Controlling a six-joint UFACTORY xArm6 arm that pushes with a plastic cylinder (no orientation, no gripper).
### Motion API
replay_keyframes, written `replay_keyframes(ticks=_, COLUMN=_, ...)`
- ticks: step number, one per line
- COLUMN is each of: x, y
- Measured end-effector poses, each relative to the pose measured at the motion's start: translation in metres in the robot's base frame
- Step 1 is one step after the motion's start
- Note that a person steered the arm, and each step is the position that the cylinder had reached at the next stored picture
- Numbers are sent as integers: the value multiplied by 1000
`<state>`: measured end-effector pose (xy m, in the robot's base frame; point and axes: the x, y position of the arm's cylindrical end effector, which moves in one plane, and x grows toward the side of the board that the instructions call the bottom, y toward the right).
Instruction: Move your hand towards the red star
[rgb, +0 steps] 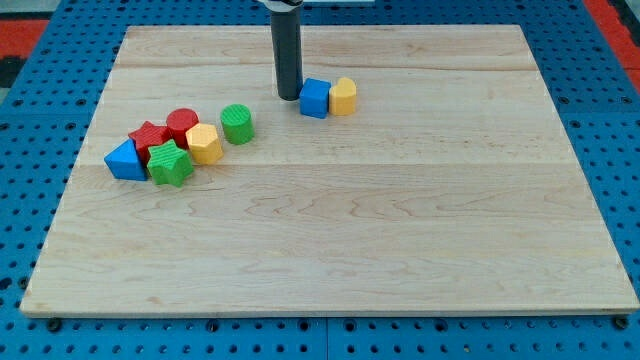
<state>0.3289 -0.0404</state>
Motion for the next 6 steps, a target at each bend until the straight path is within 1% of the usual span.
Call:
replay_keyframes(ticks=1, x=-5, y=-21)
replay_keyframes(ticks=2, x=-15, y=-77)
replay_keyframes(ticks=3, x=-15, y=-110)
replay_keyframes(ticks=4, x=-15, y=-115)
replay_keyframes(ticks=5, x=-13, y=-157)
replay_keyframes(ticks=6, x=5, y=-187)
